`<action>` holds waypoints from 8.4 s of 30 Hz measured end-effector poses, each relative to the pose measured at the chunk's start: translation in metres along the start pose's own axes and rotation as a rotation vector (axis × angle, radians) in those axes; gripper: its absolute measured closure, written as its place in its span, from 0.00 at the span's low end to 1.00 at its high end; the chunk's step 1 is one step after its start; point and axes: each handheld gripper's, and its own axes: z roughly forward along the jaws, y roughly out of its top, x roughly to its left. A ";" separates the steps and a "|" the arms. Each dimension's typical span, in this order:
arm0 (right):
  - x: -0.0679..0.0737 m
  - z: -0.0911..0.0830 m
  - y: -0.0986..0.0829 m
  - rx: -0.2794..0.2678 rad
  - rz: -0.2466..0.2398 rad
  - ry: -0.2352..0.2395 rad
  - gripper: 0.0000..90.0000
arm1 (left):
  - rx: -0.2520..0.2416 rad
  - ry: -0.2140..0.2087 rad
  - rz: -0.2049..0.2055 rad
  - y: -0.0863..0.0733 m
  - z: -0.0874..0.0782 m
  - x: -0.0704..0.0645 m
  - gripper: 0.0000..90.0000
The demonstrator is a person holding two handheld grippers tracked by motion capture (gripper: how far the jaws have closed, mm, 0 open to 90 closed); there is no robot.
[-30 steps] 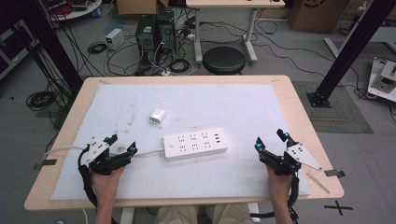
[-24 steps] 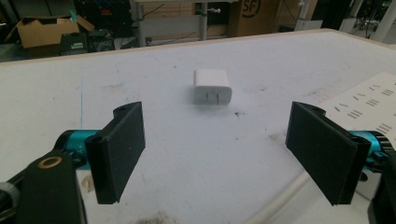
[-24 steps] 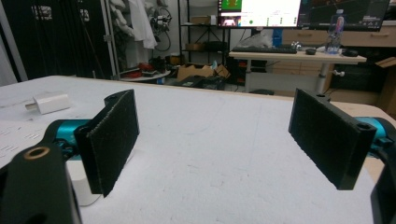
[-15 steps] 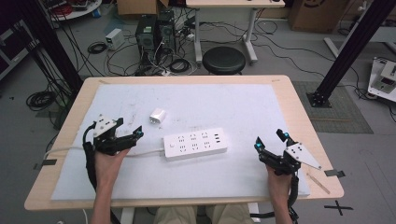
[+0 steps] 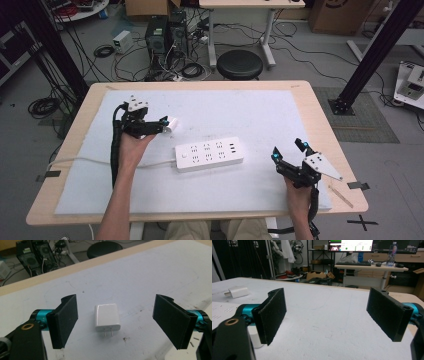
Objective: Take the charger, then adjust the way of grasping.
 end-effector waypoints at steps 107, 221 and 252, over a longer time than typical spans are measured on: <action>0.007 0.005 0.002 0.049 -0.044 0.034 0.18 | -0.033 -0.069 0.170 -0.028 -0.021 -0.068 0.47; 0.081 0.059 0.064 0.265 0.101 1.020 0.70 | -0.664 0.030 0.989 -0.069 -0.046 -0.223 0.47; 0.068 0.056 0.061 0.268 0.079 0.911 0.70 | -0.615 -0.095 0.757 -0.065 -0.059 -0.198 0.23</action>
